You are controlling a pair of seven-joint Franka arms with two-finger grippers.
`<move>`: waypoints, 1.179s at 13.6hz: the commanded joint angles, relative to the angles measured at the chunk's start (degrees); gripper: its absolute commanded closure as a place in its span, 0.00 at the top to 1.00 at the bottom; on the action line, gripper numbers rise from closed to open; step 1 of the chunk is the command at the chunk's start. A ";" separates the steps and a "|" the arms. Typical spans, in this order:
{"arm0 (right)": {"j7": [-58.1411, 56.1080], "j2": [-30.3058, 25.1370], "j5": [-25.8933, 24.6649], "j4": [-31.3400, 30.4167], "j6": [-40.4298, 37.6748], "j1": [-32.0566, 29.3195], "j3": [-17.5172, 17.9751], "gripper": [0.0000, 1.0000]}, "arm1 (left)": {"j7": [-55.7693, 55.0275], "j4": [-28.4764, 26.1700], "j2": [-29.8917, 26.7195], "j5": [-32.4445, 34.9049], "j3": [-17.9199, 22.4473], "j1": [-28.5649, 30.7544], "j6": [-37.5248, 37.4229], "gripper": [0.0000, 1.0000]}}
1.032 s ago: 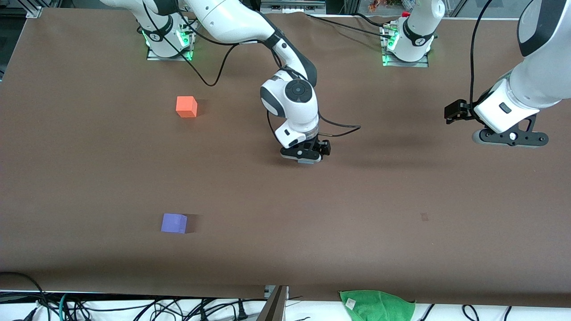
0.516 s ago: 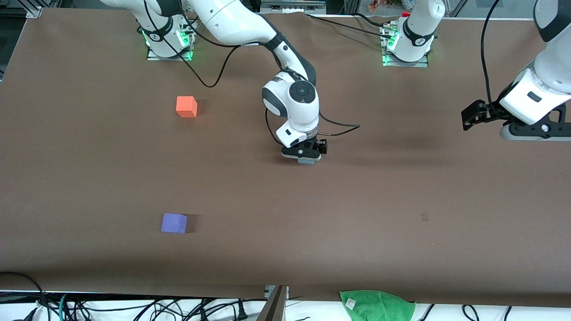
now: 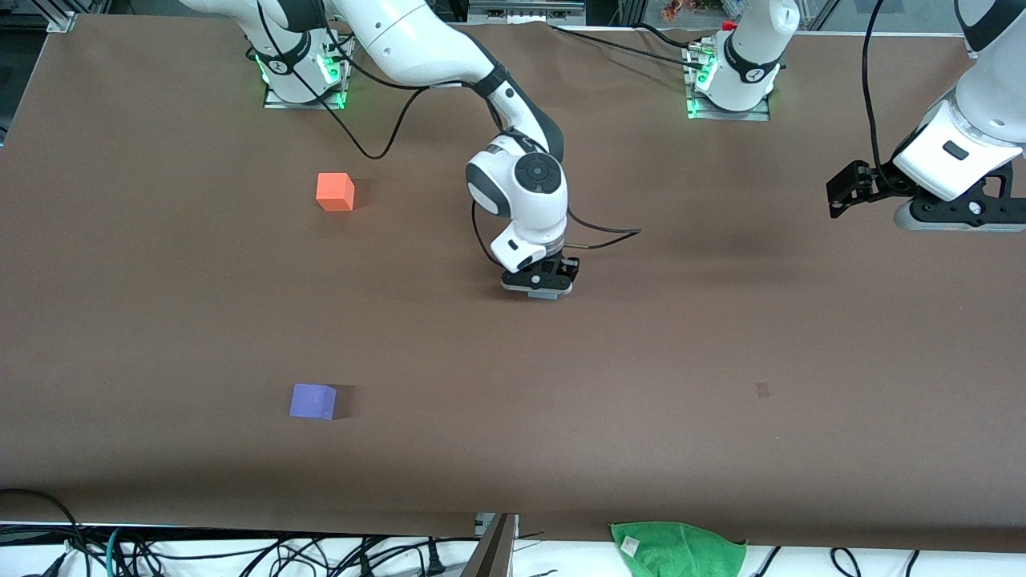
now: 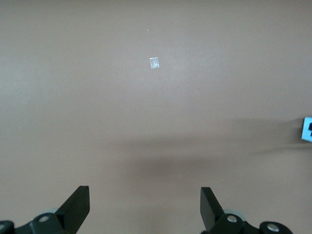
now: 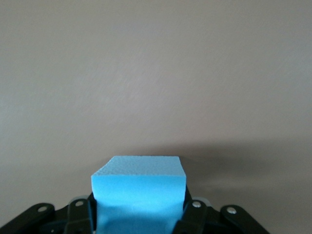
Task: Place blue block between orange and purple blocks
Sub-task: 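Carry the blue cube with the right gripper between the orange and purple cubes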
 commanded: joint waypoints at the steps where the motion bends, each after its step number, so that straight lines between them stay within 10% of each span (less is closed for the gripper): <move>1: -8.90 -4.34 0.39 -0.95 -7.65 -4.12 0.34 0.15 | 0.65 0.09 -0.51 -0.79 0.35 -0.30 -0.98 1.00; 5: -26.74 -16.18 0.91 -13.21 -13.40 -14.66 0.34 0.15 | 0.39 0.00 -0.51 -0.79 0.35 0.13 -1.42 1.00; 10: -43.64 -31.40 3.90 -40.45 -2.19 -25.58 -0.97 0.15 | 0.30 0.00 -0.60 -0.88 0.17 -0.57 -2.03 1.00; 16: -44.45 -32.39 3.99 -55.80 15.78 -25.76 -1.59 0.15 | 0.30 0.00 -0.60 -0.88 0.17 -0.57 -2.83 1.00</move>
